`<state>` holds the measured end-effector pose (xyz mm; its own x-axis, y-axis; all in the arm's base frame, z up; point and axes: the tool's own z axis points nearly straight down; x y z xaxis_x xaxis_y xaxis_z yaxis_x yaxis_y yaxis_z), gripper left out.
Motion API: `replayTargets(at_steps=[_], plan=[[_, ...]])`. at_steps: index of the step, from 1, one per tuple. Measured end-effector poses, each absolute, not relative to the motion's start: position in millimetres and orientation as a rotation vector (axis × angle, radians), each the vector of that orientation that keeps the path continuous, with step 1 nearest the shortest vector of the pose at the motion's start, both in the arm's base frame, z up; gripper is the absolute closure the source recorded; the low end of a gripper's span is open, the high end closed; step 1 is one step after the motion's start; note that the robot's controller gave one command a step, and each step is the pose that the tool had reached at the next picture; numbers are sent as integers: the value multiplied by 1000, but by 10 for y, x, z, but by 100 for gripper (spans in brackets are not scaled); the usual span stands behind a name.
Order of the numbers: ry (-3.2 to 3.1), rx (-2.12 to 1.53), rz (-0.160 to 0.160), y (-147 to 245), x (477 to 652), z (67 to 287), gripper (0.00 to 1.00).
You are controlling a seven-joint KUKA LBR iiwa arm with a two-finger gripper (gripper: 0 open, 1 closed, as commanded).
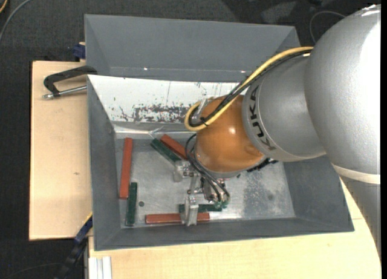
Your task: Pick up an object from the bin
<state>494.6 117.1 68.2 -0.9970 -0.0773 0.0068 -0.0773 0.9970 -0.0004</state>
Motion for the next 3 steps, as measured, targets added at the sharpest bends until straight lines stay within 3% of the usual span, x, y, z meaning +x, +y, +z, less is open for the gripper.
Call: replayTargets(at_steps=[1, 2, 3], plan=[[-3128, 348, 4, 208, 5181, 707, 0], [-3084, 624, -1, 304, 4970, 715, 0], [-3079, 622, -2, 299, 4953, 705, 100]])
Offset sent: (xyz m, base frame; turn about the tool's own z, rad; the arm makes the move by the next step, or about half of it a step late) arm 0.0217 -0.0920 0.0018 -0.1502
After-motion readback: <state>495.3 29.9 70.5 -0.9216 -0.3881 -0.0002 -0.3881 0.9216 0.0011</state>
